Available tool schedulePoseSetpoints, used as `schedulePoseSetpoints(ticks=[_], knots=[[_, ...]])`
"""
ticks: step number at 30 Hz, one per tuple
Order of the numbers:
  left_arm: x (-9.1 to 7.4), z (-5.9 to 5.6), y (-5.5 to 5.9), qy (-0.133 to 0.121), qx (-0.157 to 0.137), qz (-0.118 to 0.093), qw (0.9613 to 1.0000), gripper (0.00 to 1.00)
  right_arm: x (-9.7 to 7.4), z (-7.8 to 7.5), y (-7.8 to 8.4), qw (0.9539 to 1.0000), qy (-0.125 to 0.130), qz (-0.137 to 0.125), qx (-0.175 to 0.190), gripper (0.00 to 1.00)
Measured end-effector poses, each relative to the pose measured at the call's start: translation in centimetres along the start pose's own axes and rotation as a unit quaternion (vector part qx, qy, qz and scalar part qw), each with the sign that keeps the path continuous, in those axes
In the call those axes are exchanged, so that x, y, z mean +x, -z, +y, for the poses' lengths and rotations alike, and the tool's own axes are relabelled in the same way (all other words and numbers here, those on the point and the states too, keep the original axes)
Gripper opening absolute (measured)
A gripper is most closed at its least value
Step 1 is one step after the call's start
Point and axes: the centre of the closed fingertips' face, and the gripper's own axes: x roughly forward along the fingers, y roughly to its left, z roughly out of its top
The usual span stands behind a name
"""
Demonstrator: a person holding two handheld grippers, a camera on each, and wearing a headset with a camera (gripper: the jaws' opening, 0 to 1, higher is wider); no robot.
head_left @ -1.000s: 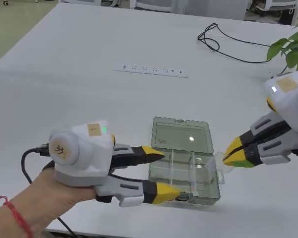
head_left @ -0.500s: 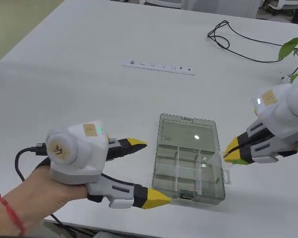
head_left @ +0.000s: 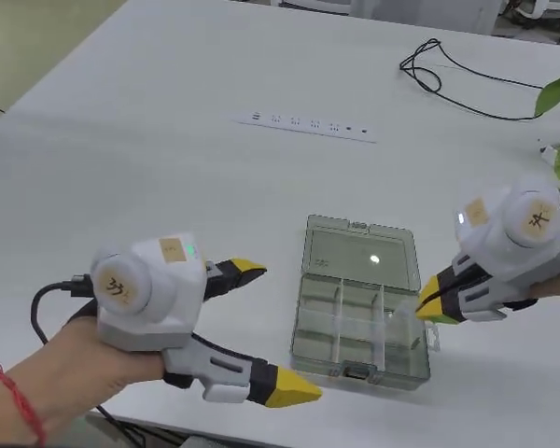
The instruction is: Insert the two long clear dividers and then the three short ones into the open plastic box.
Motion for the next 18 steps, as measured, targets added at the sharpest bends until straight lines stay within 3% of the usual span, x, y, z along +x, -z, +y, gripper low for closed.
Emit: schedulePoseSetpoints(ticks=[18], knots=[[0.0, 0.0, 0.1, -0.002, -0.008, -0.009, 0.9999, 0.98, 1.3, -0.5, 0.7, 0.9998, -0.012, 0.005, 0.015, 0.03]])
